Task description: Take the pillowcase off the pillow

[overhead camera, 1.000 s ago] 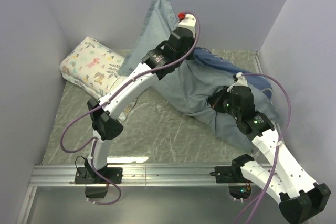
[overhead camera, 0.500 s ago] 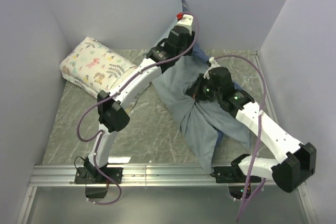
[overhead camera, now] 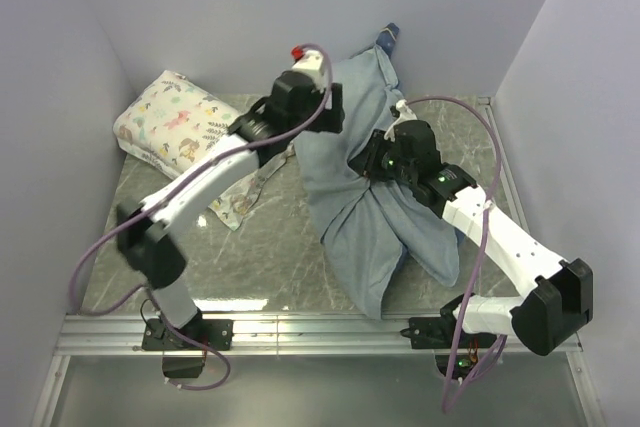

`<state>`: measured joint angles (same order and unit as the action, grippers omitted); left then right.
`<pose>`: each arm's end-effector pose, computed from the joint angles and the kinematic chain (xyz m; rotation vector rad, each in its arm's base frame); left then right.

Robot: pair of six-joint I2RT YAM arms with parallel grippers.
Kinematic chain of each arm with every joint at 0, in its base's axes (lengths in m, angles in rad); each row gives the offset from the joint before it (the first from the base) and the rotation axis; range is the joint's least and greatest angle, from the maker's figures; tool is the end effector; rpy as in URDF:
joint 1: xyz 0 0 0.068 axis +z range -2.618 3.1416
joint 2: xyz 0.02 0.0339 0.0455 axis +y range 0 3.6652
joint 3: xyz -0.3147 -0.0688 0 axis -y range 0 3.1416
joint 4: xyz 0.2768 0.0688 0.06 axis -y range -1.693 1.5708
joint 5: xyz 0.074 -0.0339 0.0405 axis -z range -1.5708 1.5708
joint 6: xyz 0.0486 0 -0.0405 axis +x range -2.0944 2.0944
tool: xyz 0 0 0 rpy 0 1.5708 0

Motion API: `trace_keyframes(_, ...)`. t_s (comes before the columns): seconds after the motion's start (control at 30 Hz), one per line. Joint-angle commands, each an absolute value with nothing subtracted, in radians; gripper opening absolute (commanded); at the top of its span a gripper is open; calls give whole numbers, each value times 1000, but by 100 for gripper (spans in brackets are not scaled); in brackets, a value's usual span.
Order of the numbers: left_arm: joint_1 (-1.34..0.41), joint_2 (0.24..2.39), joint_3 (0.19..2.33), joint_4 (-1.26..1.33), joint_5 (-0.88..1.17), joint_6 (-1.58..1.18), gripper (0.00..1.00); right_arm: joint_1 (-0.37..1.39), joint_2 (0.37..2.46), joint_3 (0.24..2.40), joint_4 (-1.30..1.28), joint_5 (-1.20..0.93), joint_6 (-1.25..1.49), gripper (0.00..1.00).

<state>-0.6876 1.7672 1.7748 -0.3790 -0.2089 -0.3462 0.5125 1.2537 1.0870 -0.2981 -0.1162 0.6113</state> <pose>0.3704 -0.2912 0.4401 0.1945 1.9549 -0.4835 0.2710 0.1589 0.3709 0.0288 2.1330 0.8060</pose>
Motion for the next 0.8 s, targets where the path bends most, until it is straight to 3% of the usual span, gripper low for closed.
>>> trace_keyframes(0.0, -703, 1536, 1576, -220, -112, -413, 85, 508, 1224, 1104, -255, -57, 592, 34)
trace_keyframes(0.13, -718, 1385, 1311, -94, 18, -434, 86, 506, 1227, 1132, -284, -35, 584, 51)
trace_keyframes(0.3, -741, 1345, 1155, 63, 158, -414, 86, 502, 1190, 1157, -313, -12, 588, 66)
trace_keyframes(0.47, -775, 1359, 1043, 251, 250, -365, 88, 495, 1172, 1181, -336, -2, 591, 72)
trace_keyframes(0.53, -782, 1379, 1028, 285, 258, -351, 99, 495, 1169, 1184, -337, -2, 597, 73)
trace_keyframes(0.77, -819, 1431, 1031, 342, 160, -345, 99, 494, 1161, 1196, -342, -8, 604, 74)
